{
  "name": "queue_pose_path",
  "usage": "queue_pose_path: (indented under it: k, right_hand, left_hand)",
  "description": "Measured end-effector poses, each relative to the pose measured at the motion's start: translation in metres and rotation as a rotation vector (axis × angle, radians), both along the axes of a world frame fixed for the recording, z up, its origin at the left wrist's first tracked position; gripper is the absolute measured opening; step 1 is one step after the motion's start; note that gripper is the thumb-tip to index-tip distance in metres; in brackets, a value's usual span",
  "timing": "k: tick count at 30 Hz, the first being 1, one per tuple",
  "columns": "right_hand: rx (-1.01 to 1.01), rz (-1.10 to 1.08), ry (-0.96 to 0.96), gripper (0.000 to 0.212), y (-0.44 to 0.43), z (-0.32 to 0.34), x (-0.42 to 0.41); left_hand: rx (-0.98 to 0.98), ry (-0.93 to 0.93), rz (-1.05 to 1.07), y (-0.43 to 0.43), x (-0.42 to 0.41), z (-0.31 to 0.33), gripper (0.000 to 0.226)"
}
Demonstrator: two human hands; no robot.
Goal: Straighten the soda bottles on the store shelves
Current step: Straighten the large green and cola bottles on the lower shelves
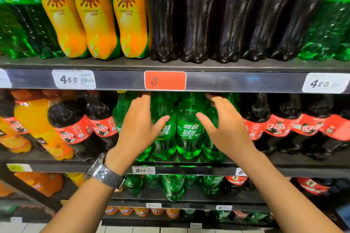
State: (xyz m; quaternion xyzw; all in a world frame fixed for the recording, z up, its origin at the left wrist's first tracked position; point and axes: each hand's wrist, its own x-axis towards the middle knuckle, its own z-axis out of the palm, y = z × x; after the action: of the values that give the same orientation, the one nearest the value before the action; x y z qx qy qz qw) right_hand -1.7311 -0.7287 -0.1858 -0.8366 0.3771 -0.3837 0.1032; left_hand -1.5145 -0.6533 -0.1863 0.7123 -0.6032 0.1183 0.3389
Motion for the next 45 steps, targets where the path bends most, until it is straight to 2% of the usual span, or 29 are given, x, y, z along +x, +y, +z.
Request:
queue_pose_path:
  k: [2,4,6,8,11,14,17,21,23,24,25,27,29,31,33,36,37,39,41,45]
  right_hand:
    - [-0.054,0.029,-0.037,0.03,0.004,-0.009,-0.032]
    - [-0.077,-0.036,-0.066,0.023,-0.002,-0.015,-0.063]
    - [-0.057,-0.15,-0.126,0.021,-0.015,-0.018,-0.09]
    - [-0.004,-0.259,-0.15,0.027,-0.03,-0.017,-0.11]
    - [0.06,-0.367,-0.131,0.031,-0.049,-0.013,-0.122]
    - [0.13,-0.376,-0.104,0.034,-0.062,-0.008,-0.122]
    - [0.14,-0.359,-0.036,0.038,-0.071,0.002,-0.121]
    - [0.175,-0.316,0.034,0.051,-0.082,0.016,-0.125]
    - [0.237,-0.291,0.056,0.04,-0.09,0.019,-0.124]
    - [0.28,-0.285,0.063,0.045,-0.094,0.02,-0.121]
    - [0.333,-0.278,0.053,0.058,-0.097,0.021,-0.119]
    - [0.374,-0.271,0.014,0.073,-0.101,0.023,-0.115]
    - [0.349,-0.248,-0.004,0.068,-0.104,0.025,-0.114]
    - [0.373,-0.234,0.059,0.063,-0.107,0.026,-0.116]
    - [0.433,-0.215,0.103,0.06,-0.11,0.027,-0.12]
    - [0.466,-0.186,0.145,0.067,-0.11,0.026,-0.122]
    - [0.453,-0.185,0.129,0.071,-0.109,0.027,-0.121]
    - [0.42,-0.182,-0.006,0.075,-0.104,0.031,-0.116]
    - [0.348,-0.19,-0.087,0.074,-0.102,0.032,-0.11]
    - [0.26,-0.213,-0.036,0.065,-0.101,0.033,-0.105]
  left_hand:
    - [-0.137,-0.07,-0.038,0.009,-0.013,-0.005,0.051]
    - [-0.169,-0.073,-0.143,0.013,-0.029,-0.01,0.047]
    - [-0.13,-0.025,-0.265,0.008,-0.05,-0.011,0.043]
    - [-0.084,0.025,-0.35,-0.003,-0.072,-0.008,0.043]
    - [-0.031,0.097,-0.381,-0.024,-0.101,0.0,0.048]
    - [0.055,0.165,-0.321,-0.045,-0.12,0.009,0.044]
    - [0.108,0.123,-0.27,-0.064,-0.13,0.019,0.02]
    - [0.279,0.044,-0.117,-0.084,-0.125,0.028,0.033]
    - [0.367,0.055,-0.071,-0.091,-0.128,0.029,0.039]
    - [0.395,0.087,-0.063,-0.094,-0.129,0.029,0.043]
    - [0.409,0.116,-0.051,-0.095,-0.13,0.03,0.044]
    - [0.374,0.158,-0.013,-0.096,-0.132,0.03,0.043]
    - [0.291,0.212,0.029,-0.094,-0.135,0.031,0.038]
    - [0.223,0.265,0.063,-0.093,-0.141,0.028,0.032]
    - [0.195,0.287,0.083,-0.093,-0.145,0.028,0.043]
    - [0.26,0.287,0.013,-0.091,-0.142,0.033,0.033]
    - [0.285,0.305,-0.012,-0.092,-0.14,0.036,0.038]
    - [0.318,0.315,-0.017,-0.094,-0.135,0.039,0.043]
    - [0.358,0.307,0.021,-0.096,-0.133,0.038,0.038]
    - [0.358,0.343,0.079,-0.097,-0.137,0.036,0.053]
